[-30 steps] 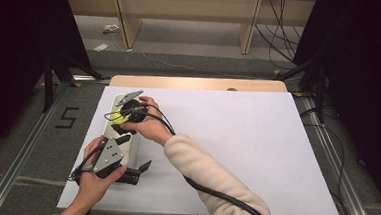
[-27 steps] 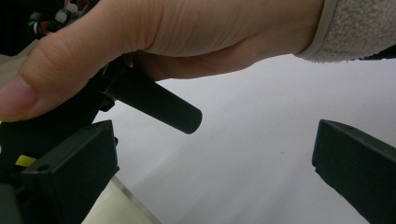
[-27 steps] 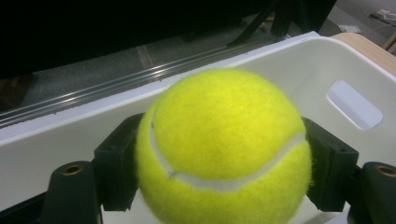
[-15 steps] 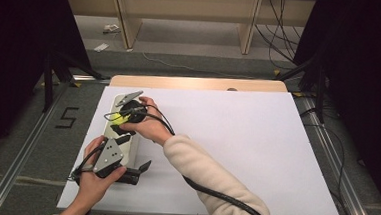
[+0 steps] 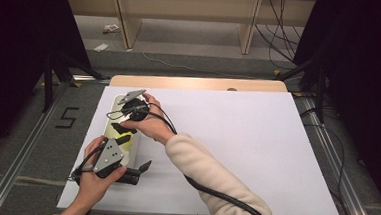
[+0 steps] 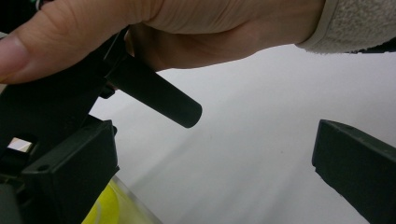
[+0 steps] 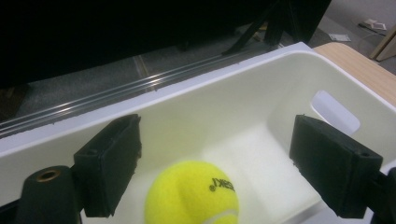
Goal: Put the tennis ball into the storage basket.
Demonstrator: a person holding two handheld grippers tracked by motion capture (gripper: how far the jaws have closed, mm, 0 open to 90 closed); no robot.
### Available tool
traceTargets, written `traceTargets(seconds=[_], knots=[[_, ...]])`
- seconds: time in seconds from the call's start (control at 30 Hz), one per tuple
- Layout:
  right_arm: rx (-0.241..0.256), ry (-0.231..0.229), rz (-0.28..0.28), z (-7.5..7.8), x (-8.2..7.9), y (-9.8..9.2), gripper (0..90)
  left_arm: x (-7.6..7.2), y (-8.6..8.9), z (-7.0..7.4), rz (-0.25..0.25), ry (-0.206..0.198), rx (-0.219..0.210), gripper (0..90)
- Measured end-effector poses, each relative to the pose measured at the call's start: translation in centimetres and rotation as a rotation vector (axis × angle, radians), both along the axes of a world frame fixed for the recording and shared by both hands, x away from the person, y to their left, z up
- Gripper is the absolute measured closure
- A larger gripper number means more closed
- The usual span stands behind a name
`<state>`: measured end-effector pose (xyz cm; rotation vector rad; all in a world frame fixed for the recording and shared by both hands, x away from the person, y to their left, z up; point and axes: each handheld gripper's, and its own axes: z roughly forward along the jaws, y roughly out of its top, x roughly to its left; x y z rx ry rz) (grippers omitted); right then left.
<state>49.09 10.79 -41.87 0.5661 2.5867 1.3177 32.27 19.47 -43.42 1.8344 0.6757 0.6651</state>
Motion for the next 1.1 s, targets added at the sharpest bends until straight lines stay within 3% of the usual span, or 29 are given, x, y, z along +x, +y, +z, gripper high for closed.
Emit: traceTargets(seconds=[0.17,1.1], knots=[[-0.002,-0.022,-0.004,0.2,-0.1,-0.5,17.4,0.0,0.0,0.0,-0.001,0.000,0.000,0.0],[0.020,-0.045,-0.033,1.4,-0.8,-3.5,16.9,0.0,0.0,0.0,0.004,-0.001,-0.001,0.0]])
